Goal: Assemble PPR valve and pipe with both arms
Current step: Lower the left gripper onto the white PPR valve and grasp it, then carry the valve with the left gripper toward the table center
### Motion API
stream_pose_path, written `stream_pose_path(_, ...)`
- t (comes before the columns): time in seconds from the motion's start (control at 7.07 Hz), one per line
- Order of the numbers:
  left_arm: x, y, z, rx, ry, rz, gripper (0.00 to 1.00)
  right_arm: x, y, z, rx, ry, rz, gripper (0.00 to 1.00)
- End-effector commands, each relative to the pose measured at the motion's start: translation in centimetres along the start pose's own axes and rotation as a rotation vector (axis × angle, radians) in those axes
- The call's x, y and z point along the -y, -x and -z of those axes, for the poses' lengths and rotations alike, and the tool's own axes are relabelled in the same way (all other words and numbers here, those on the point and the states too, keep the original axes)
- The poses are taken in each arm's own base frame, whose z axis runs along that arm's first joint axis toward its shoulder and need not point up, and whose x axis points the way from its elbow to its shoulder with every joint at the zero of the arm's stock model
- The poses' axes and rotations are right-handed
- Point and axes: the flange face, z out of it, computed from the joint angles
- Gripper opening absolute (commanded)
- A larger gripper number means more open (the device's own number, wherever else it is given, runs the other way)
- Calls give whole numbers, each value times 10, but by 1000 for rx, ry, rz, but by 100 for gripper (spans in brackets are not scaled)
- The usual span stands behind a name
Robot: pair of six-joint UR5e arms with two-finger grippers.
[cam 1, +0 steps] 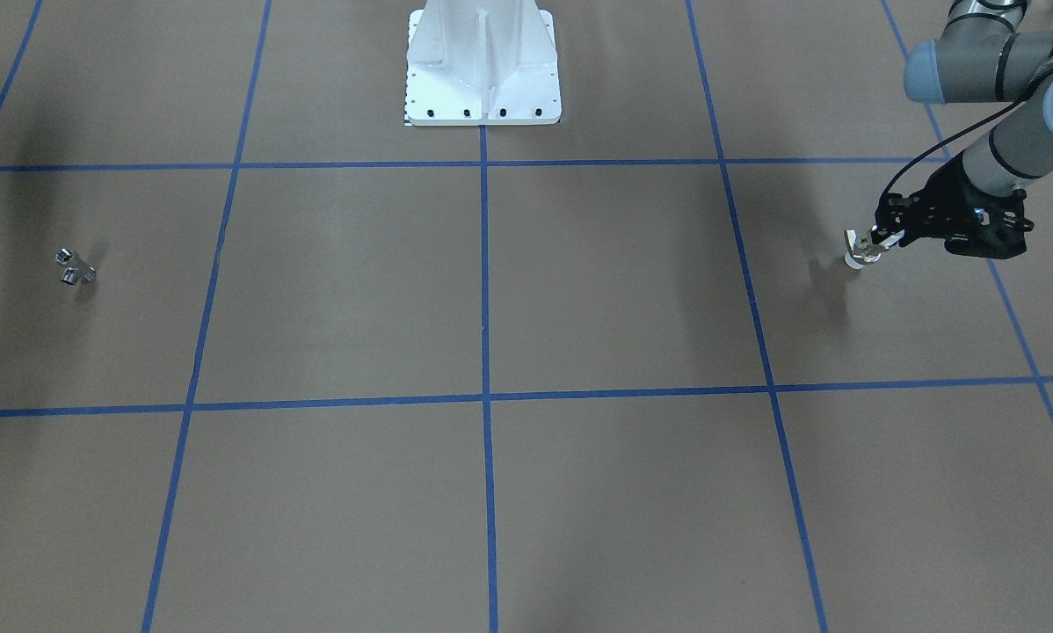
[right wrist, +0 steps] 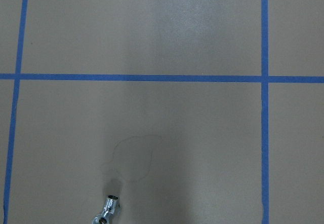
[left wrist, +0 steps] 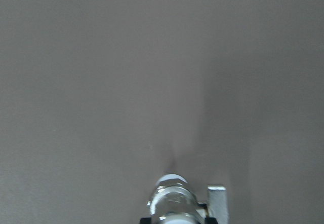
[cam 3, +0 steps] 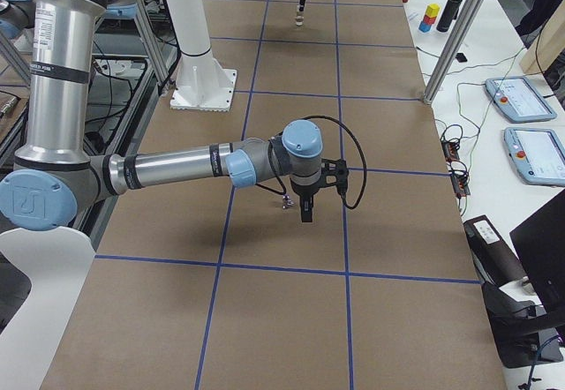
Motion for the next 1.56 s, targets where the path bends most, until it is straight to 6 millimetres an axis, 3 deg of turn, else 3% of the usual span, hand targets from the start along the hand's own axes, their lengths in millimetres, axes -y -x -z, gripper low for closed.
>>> stream_pose_path(0.0, 26, -74, 43, -33, -21, 44, 0, 0, 1, -1, -1, 2, 2, 100)
stream_pose_path(0.28, 65, -171, 77, -64, -123, 113, 0, 0, 1, -2, -1, 3, 3, 100)
stream_pose_path(0.42, 70, -248, 62, -23, -120, 116, 0, 0, 4, -3, 0, 7, 10, 100)
stream_pose_path(0.57, 76, -331, 61, 45, -138, 112, 0, 1, 6, -5, 0, 10, 13, 100)
stream_pose_path(0.71, 81, -393, 46, 56, -144, 138, 0, 0, 7, -7, 1, 14, 16, 100)
stream_pose_path(0.85, 100, -444, 41, 63, -159, 168, 0, 1, 10, -9, 1, 18, 24, 100)
stream_pose_path(0.99, 122, -510, 18, 104, -171, 171, 0, 0, 11, -10, 3, 22, 25, 100)
stream_pose_path(1.13, 151, -557, 11, 134, -160, 206, 0, 0, 13, -10, 4, 23, 30, 100)
stream_pose_path(1.27, 159, -568, 6, 140, -155, 211, 0, 0, 15, -10, 5, 23, 32, 100)
stream_pose_path(1.41, 161, -568, -3, 138, -153, 205, 0, 0, 14, -11, 4, 25, 32, 100)
